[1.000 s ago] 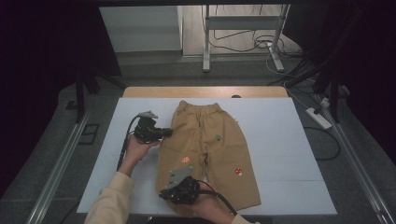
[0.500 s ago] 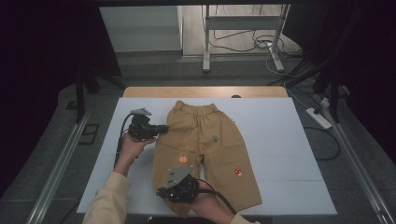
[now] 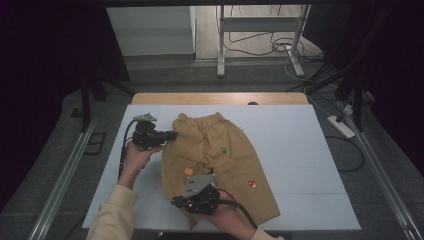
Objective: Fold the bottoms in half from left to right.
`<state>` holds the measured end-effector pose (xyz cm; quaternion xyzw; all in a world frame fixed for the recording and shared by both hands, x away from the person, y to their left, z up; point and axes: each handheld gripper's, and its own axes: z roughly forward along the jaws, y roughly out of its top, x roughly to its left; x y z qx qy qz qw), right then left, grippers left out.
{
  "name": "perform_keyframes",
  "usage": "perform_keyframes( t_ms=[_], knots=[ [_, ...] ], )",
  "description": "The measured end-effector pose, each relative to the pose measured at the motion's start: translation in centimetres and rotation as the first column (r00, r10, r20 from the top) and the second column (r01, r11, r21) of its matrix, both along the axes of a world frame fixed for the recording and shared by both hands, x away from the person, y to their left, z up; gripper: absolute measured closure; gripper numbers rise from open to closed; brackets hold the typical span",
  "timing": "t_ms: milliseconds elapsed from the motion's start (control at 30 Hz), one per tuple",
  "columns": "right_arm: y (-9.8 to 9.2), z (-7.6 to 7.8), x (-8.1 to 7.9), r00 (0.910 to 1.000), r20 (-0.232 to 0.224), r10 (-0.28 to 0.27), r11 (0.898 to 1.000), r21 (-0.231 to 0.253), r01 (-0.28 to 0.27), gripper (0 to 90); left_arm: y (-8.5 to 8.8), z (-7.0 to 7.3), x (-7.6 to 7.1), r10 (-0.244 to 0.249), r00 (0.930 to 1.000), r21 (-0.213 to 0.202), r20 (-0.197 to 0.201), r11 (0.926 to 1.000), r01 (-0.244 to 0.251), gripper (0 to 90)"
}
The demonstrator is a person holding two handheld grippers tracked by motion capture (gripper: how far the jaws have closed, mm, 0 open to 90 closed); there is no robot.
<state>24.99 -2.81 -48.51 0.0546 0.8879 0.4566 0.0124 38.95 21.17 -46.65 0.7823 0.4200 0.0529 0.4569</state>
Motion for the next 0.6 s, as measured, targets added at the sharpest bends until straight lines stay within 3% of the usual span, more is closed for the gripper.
perform_keyframes(
  t_ms=[500, 600],
  knots=[
    [-2.4, 0.0, 0.3, 0.9988, 0.006, -0.049, 0.999, -0.015, 0.049, 86.2, -1.3, 0.2, -0.1, -0.006, 0.9997, 0.009, 0.026, 0.9999, 0.006, 86.0],
    [-3.7, -0.2, 0.6, 0.9969, -0.013, -0.078, 0.997, -0.013, 0.078, 86.2, -1.6, 0.0, 0.1, -0.009, 0.9998, 0.012, 0.02, 0.9999, 0.009, 85.9]
  ],
)
